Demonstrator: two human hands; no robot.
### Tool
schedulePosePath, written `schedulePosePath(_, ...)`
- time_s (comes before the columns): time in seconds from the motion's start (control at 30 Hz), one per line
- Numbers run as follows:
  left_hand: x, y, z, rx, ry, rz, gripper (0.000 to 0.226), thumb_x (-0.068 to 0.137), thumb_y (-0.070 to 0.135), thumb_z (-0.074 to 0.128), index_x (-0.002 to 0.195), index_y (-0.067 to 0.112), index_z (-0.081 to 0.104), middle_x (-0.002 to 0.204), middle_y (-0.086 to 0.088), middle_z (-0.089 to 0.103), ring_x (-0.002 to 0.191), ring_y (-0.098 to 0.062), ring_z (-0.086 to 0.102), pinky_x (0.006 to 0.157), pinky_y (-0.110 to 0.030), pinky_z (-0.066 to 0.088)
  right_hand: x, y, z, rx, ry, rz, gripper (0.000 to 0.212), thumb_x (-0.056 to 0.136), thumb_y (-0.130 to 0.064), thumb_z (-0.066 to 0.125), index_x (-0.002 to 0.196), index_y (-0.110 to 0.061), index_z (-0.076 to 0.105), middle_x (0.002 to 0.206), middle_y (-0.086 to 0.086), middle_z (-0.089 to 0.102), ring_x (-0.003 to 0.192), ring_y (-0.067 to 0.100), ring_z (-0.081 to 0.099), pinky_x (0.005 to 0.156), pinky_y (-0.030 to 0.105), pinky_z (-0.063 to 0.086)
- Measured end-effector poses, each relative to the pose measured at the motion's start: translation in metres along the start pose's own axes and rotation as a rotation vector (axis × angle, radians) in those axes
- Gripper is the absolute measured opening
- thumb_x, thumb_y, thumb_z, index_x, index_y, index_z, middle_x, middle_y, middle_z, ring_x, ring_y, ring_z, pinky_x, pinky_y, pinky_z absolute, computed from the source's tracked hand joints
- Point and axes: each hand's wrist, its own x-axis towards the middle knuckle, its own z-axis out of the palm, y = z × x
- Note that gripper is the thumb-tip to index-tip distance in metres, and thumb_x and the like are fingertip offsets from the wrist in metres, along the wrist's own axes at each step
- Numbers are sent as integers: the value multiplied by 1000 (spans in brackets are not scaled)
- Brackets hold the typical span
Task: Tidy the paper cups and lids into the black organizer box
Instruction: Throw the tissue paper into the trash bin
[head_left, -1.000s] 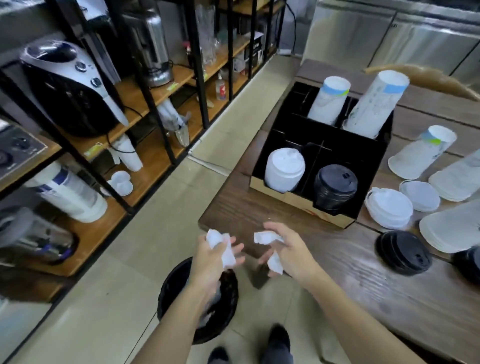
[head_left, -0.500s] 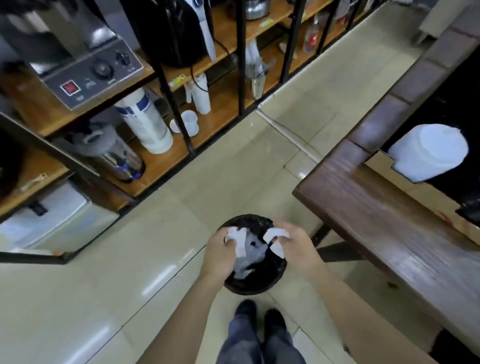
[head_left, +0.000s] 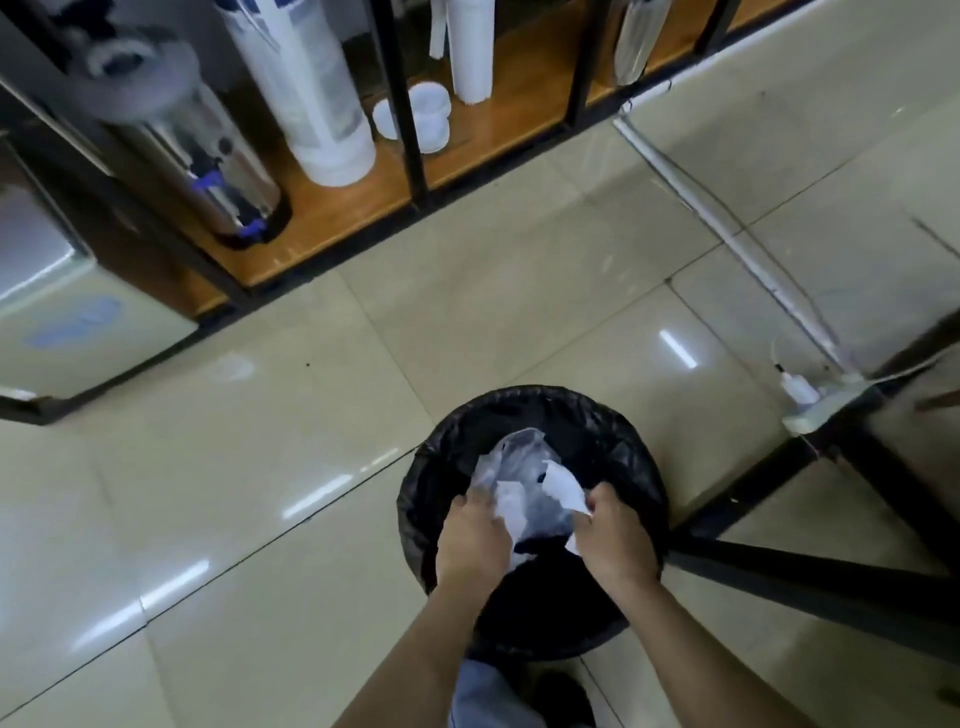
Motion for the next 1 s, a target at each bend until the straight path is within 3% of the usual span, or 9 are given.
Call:
schedulePosePath(0.1, 15, -14, 16, 94, -85, 25, 55, 94, 28, 48, 144, 14, 32, 143, -12, 42, 127, -32, 44, 102, -41, 41, 17, 14, 18, -92, -66, -8, 47, 91, -42, 53, 123, -9, 44, 119, 13, 60, 106, 33, 59, 76, 39, 48)
schedulePosePath(0.17, 6, -15, 13, 150, -69, 56, 60, 93, 34, 49, 146, 15, 29, 147, -11, 39, 131, -31, 40, 105, -43, 38, 11, 17, 15, -142, -97, -12, 71, 86, -56, 52, 140, -15, 30, 139, 10, 46, 123, 32, 49, 94, 45, 43)
schedulePosePath(0.23, -12, -9, -1, 196, -35, 96, 65, 93, 40, 47, 148, 16, 23, 150, -10, 37, 135, -30, 36, 108, -43, 34, -5, 13, 3, -186, -95, -62, 81, 86, -59, 50, 148, -19, 17, 150, 9, 36, 132, 31, 42, 100, 46, 39)
schedulePosePath(0.43, -91, 38, -84, 256, 217, 305, 65, 93, 46, 43, 149, 18, 23, 155, -3, 31, 143, -22, 26, 117, -39, 19, -82, -40, -76, -178, 75, -360, 87, 84, -54, 56, 151, -22, 10, 151, 4, 37, 136, 22, 38, 106, 40, 35)
schedulePosePath(0.6, -168, 88, -167, 252, 392, 454, 64, 91, 50, 44, 147, 21, 29, 154, -1, 33, 143, -20, 25, 118, -40, 15, -161, -100, -158, -213, 241, -573, 87, 83, -62, 49, 151, -29, 5, 153, 2, 34, 137, 22, 35, 110, 39, 27)
schedulePosePath(0.77, -233, 134, -235, 191, 471, 590, 65, 90, 50, 45, 146, 21, 30, 155, -1, 32, 143, -20, 24, 118, -39, 15, -229, -139, -232, -246, 489, -636, 88, 82, -66, 45, 150, -31, 3, 142, 4, 47, 123, 25, 49, 105, 35, 30)
schedulePosePath(0.9, -268, 174, -263, 182, 471, 740, 68, 90, 53, 43, 148, 24, 24, 157, 1, 27, 145, -17, 19, 119, -37, 10, -264, -148, -286, -212, 627, -634, 86, 83, -66, 44, 142, -37, -11, 150, 6, 38, 131, 24, 42, 111, 35, 23)
schedulePosePath(1.0, -289, 206, -272, 188, 468, 832, 68, 90, 56, 40, 149, 27, 22, 158, 4, 23, 145, -15, 16, 118, -35, 7, -287, -143, -320, -190, 717, -594, 84, 83, -67, 42, 142, -38, -11, 152, 7, 35, 135, 25, 38, 111, 39, 24)
